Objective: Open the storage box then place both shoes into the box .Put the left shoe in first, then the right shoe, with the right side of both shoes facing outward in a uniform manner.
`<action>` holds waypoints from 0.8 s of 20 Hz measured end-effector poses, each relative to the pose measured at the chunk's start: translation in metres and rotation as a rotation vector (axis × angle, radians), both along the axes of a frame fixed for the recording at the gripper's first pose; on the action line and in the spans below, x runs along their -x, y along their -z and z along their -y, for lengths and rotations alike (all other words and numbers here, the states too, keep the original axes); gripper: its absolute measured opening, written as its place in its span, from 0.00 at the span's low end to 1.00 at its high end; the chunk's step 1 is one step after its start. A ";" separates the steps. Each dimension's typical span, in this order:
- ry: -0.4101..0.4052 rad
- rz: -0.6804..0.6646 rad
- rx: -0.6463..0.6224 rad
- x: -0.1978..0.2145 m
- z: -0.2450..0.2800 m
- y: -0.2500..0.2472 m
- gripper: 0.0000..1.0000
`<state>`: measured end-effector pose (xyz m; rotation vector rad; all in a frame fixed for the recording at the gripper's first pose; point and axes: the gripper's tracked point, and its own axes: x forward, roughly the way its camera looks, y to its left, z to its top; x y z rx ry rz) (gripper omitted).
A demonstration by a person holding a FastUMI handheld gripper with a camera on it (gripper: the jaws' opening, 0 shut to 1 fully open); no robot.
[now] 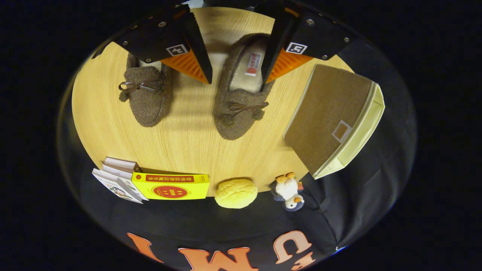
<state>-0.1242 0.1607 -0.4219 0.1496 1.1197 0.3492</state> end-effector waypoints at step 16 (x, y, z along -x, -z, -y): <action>0.145 -0.031 0.012 -0.028 -0.005 0.029 0.03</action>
